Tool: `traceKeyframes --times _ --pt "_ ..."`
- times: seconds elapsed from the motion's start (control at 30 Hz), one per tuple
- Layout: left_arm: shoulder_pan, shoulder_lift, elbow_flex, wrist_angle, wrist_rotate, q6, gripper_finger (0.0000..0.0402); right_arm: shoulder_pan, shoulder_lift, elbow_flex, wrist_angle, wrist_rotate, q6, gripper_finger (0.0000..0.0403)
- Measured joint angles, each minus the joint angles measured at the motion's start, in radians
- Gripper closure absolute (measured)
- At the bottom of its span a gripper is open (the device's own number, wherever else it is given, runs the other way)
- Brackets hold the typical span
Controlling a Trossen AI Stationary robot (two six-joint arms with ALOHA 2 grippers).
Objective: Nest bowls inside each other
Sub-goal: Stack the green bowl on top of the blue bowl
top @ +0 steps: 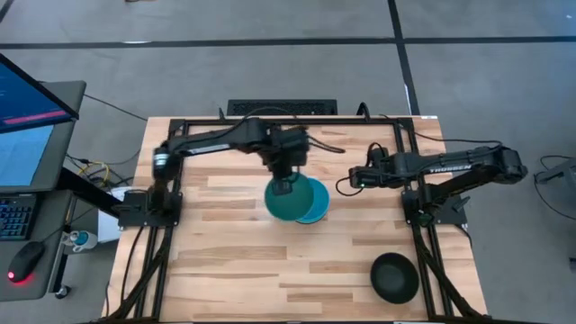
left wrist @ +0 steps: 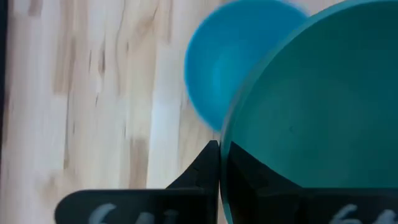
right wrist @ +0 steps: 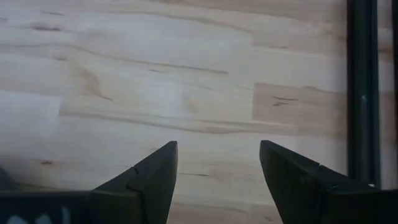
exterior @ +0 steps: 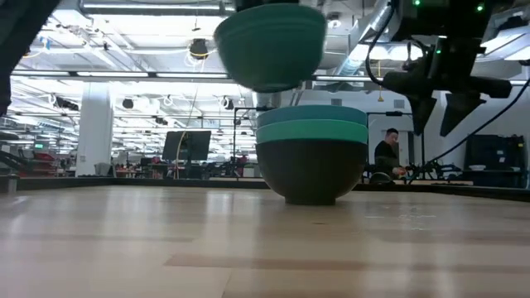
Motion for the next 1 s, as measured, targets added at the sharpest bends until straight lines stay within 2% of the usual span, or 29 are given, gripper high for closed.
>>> traceKeyframes --times 0.1,0.2,0.43,0.5,0.7,1.0 --pt "0.012 0.090 0.149 -0.064 0.016 0.040 0.0401 0.009 -0.023 -0.025 -0.039 0.001 0.039 0.0153" --pt "0.028 0.173 0.240 -0.125 0.048 0.067 0.0401 0.009 -0.048 -0.059 -0.038 0.000 0.067 0.0153" --pt "0.038 0.216 0.210 -0.109 0.081 0.093 0.0401 0.009 -0.109 -0.078 -0.025 0.006 0.093 0.0153" --pt "0.038 0.219 0.210 -0.061 0.088 0.093 0.0401 0.008 -0.121 -0.079 -0.035 0.010 0.086 0.0153" --pt "0.047 0.219 0.211 0.023 0.108 0.085 0.0401 0.006 -0.114 -0.079 -0.002 0.026 0.068 0.0152" --pt "0.048 0.225 0.204 0.056 0.117 0.096 0.0401 0.006 -0.107 -0.079 0.001 0.024 0.066 0.0152"
